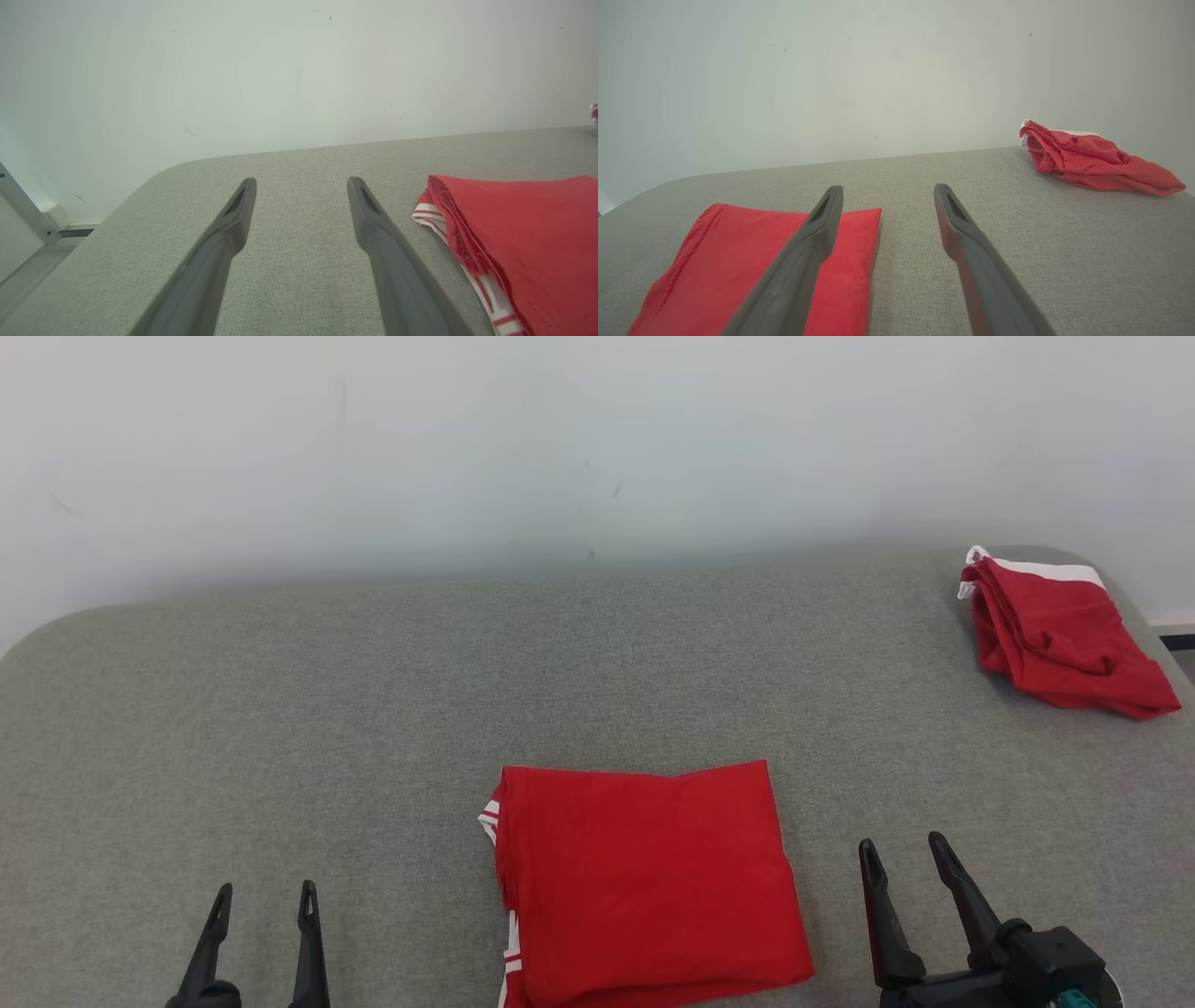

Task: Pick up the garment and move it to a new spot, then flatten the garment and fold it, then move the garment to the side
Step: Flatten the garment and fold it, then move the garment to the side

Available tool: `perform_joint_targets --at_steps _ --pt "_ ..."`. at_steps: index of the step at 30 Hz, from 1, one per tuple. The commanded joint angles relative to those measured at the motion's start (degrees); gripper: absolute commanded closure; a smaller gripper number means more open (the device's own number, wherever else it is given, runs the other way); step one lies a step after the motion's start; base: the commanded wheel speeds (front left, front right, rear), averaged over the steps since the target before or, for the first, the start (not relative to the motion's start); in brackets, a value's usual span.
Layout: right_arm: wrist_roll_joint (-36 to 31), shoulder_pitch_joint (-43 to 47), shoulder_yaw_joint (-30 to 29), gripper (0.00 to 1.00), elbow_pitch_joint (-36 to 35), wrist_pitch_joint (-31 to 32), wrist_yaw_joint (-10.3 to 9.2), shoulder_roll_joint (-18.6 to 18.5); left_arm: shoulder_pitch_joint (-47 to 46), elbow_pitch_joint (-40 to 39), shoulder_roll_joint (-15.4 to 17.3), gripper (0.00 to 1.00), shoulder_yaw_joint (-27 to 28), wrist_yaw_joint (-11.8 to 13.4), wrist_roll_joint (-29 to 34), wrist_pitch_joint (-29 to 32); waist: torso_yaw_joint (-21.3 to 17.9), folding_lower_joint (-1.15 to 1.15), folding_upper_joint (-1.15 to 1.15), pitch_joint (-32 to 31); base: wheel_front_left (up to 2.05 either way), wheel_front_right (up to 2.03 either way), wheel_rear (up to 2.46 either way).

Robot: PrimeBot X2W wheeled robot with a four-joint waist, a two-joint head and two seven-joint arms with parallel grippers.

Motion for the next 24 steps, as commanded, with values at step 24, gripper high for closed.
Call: perform_joint_targets --at_steps 24 --pt "-0.20 -1.89 -0.15 0.00 2.27 -0.25 -0.17 -0.14 0.24 -0.28 0.32 0.00 -1.03 0.78 -0.35 -0.18 0.92 0.00 0.00 0.89 0.00 0.00 0.00"
